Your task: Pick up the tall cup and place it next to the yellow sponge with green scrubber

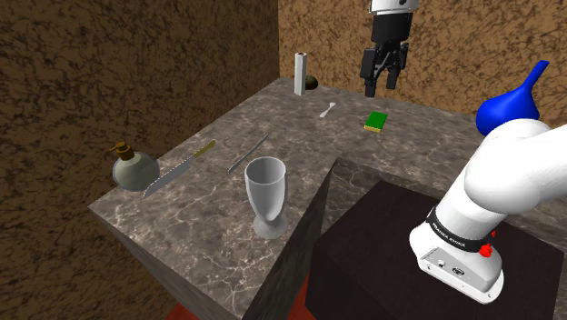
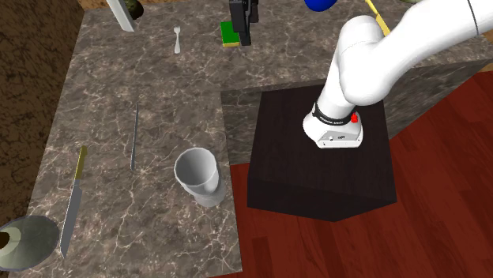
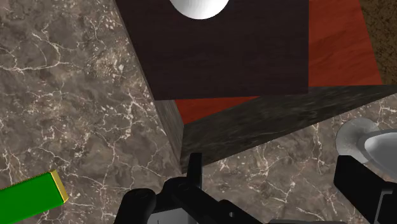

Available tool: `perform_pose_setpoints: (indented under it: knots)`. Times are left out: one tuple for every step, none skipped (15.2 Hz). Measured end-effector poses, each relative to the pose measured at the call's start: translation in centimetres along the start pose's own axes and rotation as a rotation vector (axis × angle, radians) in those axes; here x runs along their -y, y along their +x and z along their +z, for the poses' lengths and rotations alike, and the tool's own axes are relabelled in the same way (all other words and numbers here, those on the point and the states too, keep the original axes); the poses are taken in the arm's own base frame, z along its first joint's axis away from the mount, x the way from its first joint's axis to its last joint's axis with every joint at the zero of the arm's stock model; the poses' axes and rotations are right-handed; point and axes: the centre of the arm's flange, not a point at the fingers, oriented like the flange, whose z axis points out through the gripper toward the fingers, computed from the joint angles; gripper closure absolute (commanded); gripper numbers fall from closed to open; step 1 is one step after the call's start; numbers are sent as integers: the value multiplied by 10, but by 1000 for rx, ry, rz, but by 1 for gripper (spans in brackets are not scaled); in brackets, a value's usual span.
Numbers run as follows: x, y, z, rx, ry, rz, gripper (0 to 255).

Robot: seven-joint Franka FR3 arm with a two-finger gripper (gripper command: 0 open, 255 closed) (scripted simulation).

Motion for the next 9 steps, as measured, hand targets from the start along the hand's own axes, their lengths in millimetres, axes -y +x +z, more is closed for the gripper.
perform_pose_setpoints:
  knots:
    - [0,0,0,0,0,0,0]
    - [6,1,1,-3,-1,0,0]
    - [16,0,4,-8,-3,0,0]
    - [28,2,8,-13,-6,0,0]
    - [38,5,11,-18,-8,1,0]
    - [53,5,13,-25,-11,0,0]
    - [67,7,16,-31,-14,1,0]
    - [78,9,21,-36,-17,2,0]
    - [92,10,28,-42,-19,2,0]
